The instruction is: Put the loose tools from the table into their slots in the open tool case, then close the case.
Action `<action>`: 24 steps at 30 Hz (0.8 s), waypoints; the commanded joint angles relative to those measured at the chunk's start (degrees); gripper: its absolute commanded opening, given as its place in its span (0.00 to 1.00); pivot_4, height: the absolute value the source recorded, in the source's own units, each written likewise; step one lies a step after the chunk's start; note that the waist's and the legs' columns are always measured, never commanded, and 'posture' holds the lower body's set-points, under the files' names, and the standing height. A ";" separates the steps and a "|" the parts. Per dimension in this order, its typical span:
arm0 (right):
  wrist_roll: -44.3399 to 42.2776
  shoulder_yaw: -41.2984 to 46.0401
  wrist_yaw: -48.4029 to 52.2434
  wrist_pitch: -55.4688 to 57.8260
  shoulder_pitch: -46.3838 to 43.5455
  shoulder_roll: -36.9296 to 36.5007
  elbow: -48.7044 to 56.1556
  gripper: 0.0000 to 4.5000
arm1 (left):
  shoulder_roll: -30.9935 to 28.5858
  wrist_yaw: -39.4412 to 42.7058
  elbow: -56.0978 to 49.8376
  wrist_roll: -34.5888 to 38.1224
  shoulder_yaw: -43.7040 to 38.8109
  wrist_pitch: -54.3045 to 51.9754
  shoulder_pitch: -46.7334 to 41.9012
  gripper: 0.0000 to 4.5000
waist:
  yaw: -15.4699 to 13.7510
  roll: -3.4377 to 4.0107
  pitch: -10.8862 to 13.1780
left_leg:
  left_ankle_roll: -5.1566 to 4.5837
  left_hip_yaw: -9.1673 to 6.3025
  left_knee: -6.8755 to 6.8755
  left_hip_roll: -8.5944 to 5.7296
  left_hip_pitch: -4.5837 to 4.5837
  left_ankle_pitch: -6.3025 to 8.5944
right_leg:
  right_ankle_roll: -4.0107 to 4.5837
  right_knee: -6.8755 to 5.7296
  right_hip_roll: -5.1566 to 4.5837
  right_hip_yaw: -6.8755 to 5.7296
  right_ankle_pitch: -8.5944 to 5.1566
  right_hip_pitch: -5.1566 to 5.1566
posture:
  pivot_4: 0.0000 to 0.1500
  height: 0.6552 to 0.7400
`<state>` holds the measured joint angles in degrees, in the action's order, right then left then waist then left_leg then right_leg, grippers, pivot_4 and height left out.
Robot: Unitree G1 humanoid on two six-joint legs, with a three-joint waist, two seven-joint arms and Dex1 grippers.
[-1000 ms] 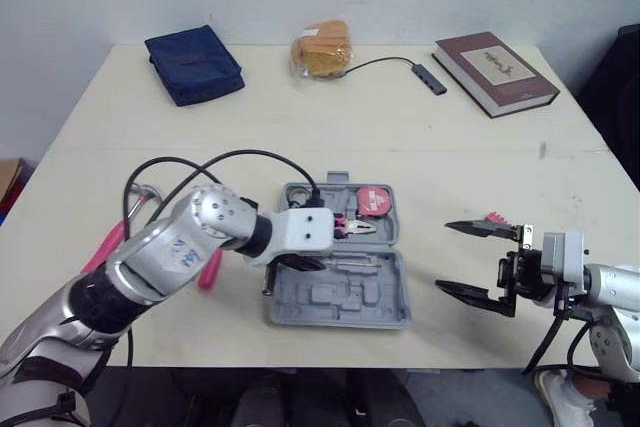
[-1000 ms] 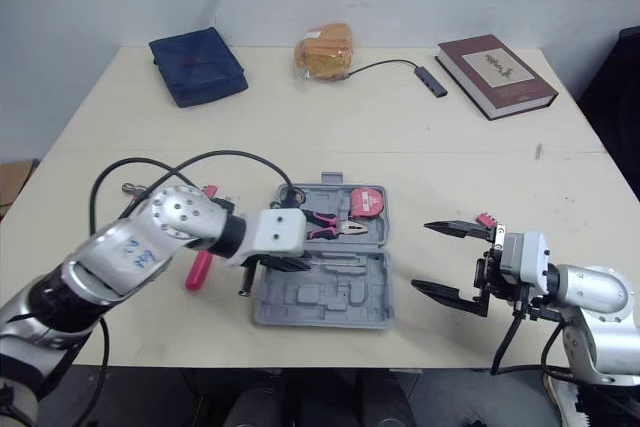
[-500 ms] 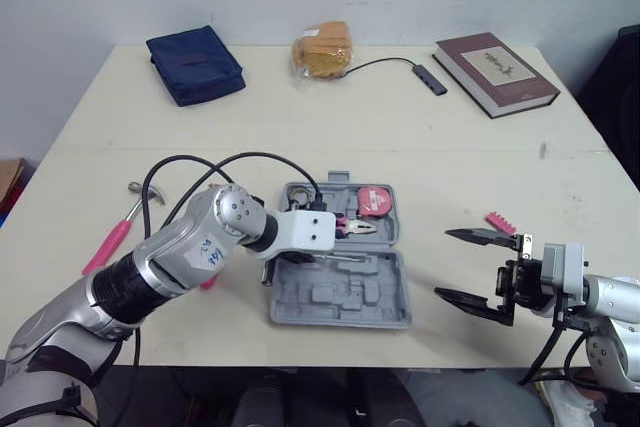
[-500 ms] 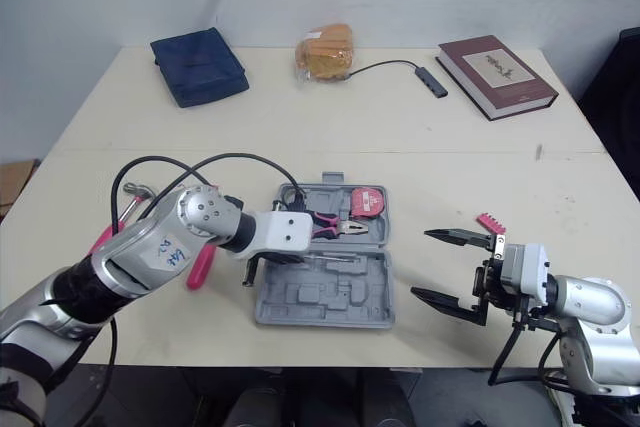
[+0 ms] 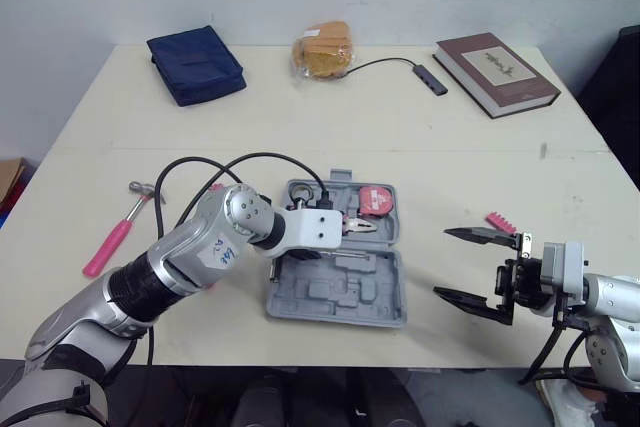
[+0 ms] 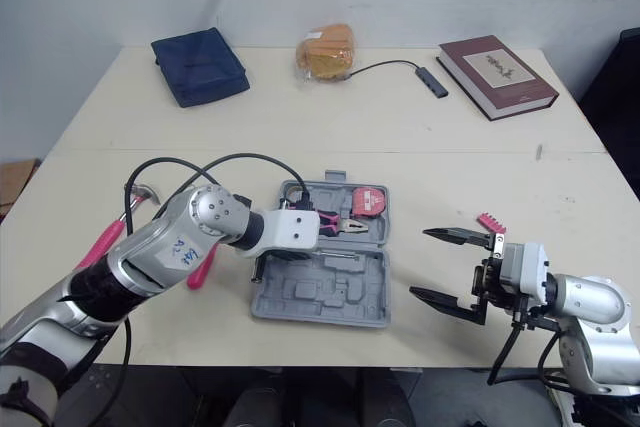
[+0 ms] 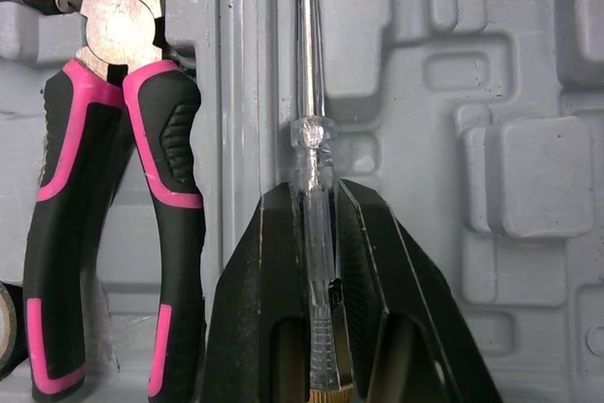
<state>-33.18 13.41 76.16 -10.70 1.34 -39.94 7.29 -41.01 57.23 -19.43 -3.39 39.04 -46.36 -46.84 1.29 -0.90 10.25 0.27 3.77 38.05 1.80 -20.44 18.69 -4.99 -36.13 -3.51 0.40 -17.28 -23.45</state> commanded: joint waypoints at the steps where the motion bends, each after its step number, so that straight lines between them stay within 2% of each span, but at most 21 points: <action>1: -1.11 0.52 -0.63 0.36 0.12 -0.04 2.60 1.00 | -0.60 0.43 -0.04 -1.99 -0.91 1.01 -0.27 0.00 | 0.01 0.00 0.00 | 0.00 0.00 0.00 0.00 0.00 0.00 | 0.00 -0.01 0.00 0.00 0.00 0.00 | 1.00 1.00; 14: -0.93 0.24 -1.62 1.61 -0.29 0.09 3.39 1.00 | -1.31 3.14 1.42 -5.92 -0.98 6.74 0.21 0.00 | 0.01 0.00 0.00 | 0.00 0.00 0.03 0.00 0.01 0.00 | 0.00 -0.05 0.01 0.00 0.00 0.00 | 1.00 1.00; 15: -0.92 0.25 -1.51 1.55 -0.31 0.13 3.17 1.00 | -1.09 2.92 1.51 -6.03 -1.31 7.54 0.29 0.20 | 0.01 0.00 0.00 | 0.00 0.00 0.03 0.00 0.01 0.00 | 0.00 -0.05 0.01 0.00 0.00 0.00 | 1.00 1.00; 17: -0.93 0.30 -1.11 1.24 -0.29 0.23 2.58 1.00 | -0.92 2.94 1.68 -6.18 -2.17 10.25 0.10 0.35 | -0.03 0.00 0.00 | -0.01 0.01 0.04 -0.01 0.01 0.00 | 0.00 -0.06 0.01 0.00 0.00 0.00 | 1.00 1.00; 18: -0.93 0.33 -0.94 1.11 -0.27 0.27 2.34 1.00 | -0.90 3.16 1.75 -6.16 -2.52 11.21 0.05 0.48 | -0.06 0.00 0.00 | -0.01 0.00 0.04 -0.01 0.00 0.00 | 0.00 -0.06 0.01 0.00 0.00 0.00 | 1.00 1.00; 19: -0.90 0.39 -0.58 0.82 -0.18 0.29 1.88 1.00 | -1.20 3.68 1.49 -5.99 -3.01 11.63 -0.07 0.55 | -0.09 0.00 0.00 | -0.01 0.00 0.05 -0.01 0.00 0.00 | 0.00 -0.06 0.00 0.00 0.00 0.00 | 1.00 1.00; 24: -1.19 1.02 1.80 -0.42 0.68 0.10 -0.28 1.00 | -3.64 6.64 -0.86 -5.88 -5.04 12.44 0.55 0.55 | 0.07 0.00 0.00 | -0.01 0.02 0.05 0.00 0.01 0.01 | 0.00 -0.07 0.02 0.00 0.00 0.00 | 1.00 1.00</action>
<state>-33.20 13.40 76.74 -9.99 1.49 -39.90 7.02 -43.75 62.53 -17.51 -9.22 36.45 -34.45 -46.44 1.36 -0.90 10.25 0.25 3.79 38.09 1.80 -20.43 18.70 -4.99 -36.20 -3.50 0.40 -17.28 -23.46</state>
